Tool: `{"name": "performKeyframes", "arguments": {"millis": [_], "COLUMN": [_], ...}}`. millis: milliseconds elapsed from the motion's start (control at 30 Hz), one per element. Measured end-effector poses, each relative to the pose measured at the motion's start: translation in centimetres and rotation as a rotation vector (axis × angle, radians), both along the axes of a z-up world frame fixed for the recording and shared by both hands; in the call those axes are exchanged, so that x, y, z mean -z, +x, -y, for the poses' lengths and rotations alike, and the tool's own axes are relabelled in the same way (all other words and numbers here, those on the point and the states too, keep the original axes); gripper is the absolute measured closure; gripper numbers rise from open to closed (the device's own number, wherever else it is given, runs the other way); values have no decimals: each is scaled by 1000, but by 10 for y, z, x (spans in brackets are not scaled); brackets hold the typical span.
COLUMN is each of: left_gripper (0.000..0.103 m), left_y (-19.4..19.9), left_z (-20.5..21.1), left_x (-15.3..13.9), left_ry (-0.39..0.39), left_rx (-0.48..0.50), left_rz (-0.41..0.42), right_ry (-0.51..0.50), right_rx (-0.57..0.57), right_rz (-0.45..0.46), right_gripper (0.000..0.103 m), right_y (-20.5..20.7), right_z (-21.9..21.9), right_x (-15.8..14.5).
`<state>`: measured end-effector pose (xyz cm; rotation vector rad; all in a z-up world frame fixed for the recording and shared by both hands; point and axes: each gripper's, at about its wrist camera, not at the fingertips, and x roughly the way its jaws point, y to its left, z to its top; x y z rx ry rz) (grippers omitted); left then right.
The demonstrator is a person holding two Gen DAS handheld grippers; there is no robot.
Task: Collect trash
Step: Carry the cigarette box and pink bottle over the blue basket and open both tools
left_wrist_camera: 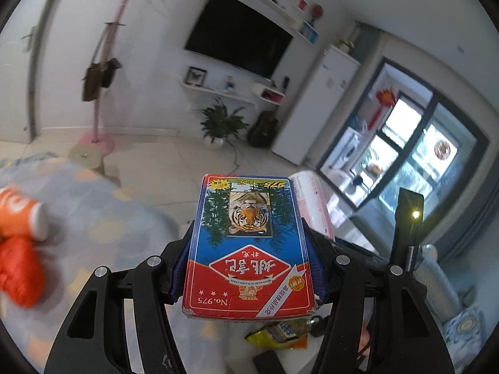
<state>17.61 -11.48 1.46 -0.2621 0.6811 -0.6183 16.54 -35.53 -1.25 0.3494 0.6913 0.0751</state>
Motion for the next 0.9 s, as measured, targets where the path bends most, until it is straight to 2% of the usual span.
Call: {"name": "performKeyframes", "arguments": {"millis": [100, 167, 267, 400, 533, 600, 733, 900], "left_gripper": [45, 45, 45, 44, 44, 44, 33, 32], "left_y": [20, 28, 40, 51, 57, 59, 62, 55], "left_z": [30, 50, 68, 92, 96, 97, 93, 87], "left_x": [18, 33, 59, 102, 125, 129, 122, 107], "left_ry": [6, 51, 72, 125, 153, 163, 157, 140], "left_rx": [19, 7, 30, 62, 71, 78, 73, 60], "left_rz": [-44, -49, -79, -159, -207, -217, -196, -166], "right_ry": [-21, -75, -61, -17, -5, -10, -17, -30], "right_rx": [77, 152, 161, 165, 158, 146, 118, 106], "right_rz": [-64, -138, -193, -252, -291, -309, -331, -292], "right_gripper": [58, 58, 58, 58, 58, 58, 57, 47], "right_y": [7, 13, 21, 30, 35, 36, 39, 31], "right_z": [24, 36, 46, 56, 59, 58, 57, 53], "right_x": [20, 37, 61, 89, 107, 114, 121, 110]}}
